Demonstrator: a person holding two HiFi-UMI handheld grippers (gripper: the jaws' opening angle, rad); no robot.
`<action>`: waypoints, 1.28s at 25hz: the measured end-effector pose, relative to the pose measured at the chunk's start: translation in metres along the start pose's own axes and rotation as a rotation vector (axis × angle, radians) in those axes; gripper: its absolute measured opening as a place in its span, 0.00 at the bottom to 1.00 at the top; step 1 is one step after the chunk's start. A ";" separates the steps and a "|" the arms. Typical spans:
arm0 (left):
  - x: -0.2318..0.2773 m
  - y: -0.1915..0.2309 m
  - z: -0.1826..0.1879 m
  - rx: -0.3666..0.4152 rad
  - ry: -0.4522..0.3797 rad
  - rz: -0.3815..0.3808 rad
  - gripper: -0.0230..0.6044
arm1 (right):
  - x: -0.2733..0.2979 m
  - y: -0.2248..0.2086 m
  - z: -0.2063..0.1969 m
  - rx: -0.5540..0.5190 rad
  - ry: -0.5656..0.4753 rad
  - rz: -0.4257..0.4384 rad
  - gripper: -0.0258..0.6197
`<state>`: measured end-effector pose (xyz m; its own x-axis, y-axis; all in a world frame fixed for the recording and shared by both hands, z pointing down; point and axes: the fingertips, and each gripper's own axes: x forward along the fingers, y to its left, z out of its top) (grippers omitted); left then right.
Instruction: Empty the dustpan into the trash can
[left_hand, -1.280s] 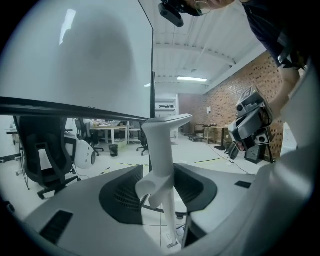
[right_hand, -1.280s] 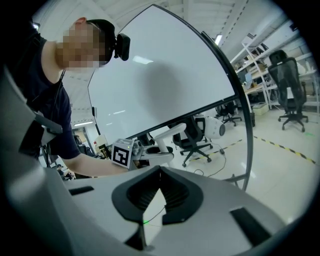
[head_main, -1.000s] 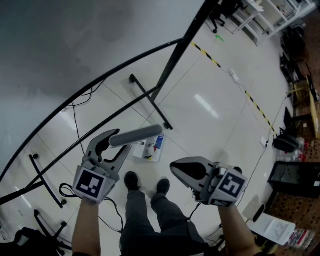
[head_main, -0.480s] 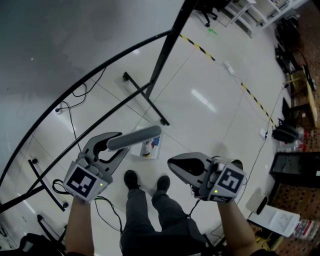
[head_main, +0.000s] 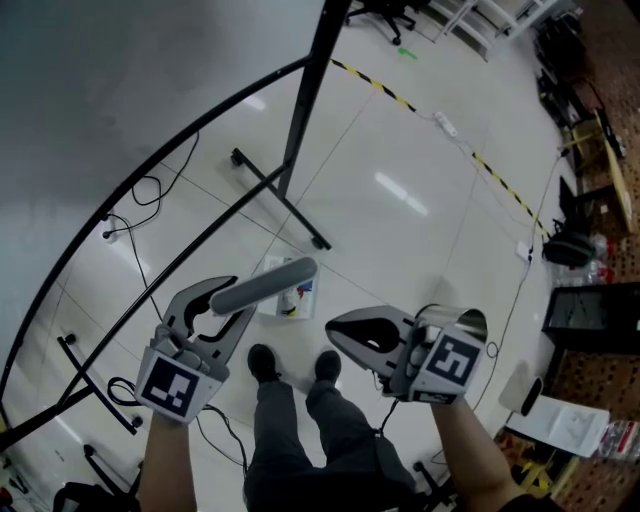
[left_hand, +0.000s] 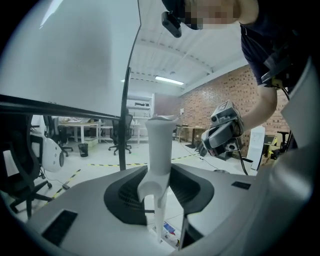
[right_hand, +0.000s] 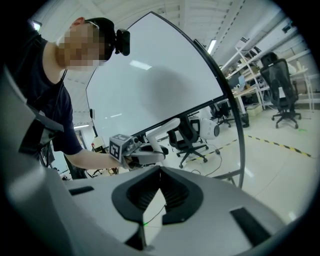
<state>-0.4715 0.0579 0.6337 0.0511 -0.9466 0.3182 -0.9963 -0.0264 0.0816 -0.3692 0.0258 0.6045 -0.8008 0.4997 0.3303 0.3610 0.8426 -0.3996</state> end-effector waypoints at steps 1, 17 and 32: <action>0.003 -0.005 -0.004 0.016 0.026 -0.014 0.23 | -0.001 -0.001 -0.001 0.000 -0.003 0.001 0.05; 0.030 -0.022 0.003 0.054 -0.020 -0.130 0.16 | -0.011 -0.020 -0.014 0.021 -0.033 0.006 0.05; 0.031 -0.021 0.014 0.016 -0.079 -0.079 0.14 | -0.017 -0.037 -0.020 0.053 -0.066 -0.044 0.05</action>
<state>-0.4497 0.0244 0.6290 0.1250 -0.9637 0.2361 -0.9904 -0.1070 0.0878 -0.3590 -0.0096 0.6304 -0.8455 0.4469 0.2922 0.3008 0.8508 -0.4309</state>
